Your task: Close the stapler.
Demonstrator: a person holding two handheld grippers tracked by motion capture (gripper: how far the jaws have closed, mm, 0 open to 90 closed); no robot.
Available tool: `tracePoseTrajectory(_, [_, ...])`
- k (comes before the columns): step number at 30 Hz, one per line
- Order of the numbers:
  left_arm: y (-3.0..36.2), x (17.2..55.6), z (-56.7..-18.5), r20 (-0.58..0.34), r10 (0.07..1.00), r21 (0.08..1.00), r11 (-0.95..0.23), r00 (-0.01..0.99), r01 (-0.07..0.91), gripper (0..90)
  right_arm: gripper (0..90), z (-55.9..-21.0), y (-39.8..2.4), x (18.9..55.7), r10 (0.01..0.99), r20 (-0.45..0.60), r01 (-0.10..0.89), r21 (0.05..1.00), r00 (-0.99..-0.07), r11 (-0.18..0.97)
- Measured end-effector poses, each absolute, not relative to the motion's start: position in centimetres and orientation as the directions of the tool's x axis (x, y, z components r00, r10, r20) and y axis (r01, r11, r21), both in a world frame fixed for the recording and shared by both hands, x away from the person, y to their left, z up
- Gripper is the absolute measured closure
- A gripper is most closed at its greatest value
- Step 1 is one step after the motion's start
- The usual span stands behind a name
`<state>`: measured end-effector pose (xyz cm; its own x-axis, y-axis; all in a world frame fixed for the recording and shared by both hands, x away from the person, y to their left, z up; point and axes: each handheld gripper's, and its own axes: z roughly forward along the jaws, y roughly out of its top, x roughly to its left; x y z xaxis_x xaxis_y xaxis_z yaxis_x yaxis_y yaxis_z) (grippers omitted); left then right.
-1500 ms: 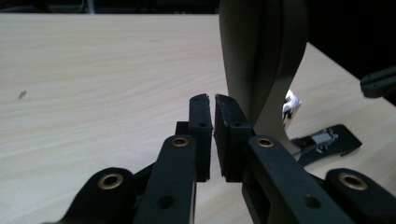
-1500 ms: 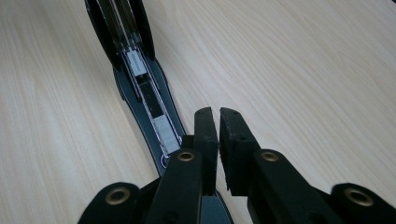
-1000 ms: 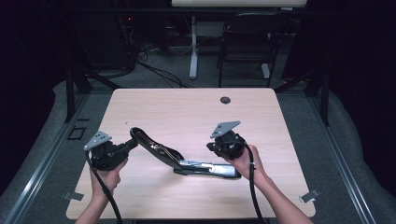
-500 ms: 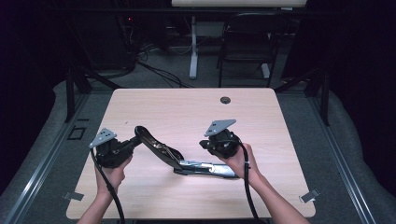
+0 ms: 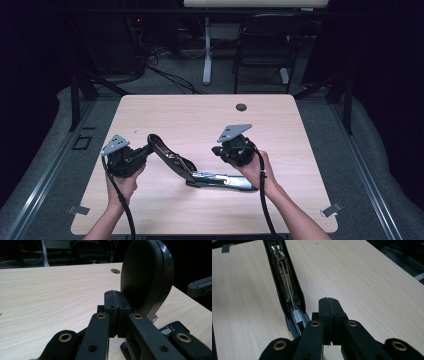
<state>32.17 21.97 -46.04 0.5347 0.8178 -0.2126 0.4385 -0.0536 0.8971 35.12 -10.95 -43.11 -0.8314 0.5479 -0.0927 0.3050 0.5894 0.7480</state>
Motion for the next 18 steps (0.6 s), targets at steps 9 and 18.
tracePoseTrajectory(9, [21.0, 32.4, -46.0, -0.214, 0.812, 0.904, -0.046, 0.542, 0.425, 90.0, 90.0, -42.6, -10.9, 35.1, 0.561, -0.107, 0.297, 0.76, -0.821, 0.579])
tracePoseTrajectory(18, [20.7, 32.4, -46.2, -0.22, 0.805, 0.906, -0.041, 0.551, 0.421, 90.0, 90.0, -43.1, -10.3, 35.0, 0.556, -0.078, 0.306, 0.768, -0.827, 0.563])
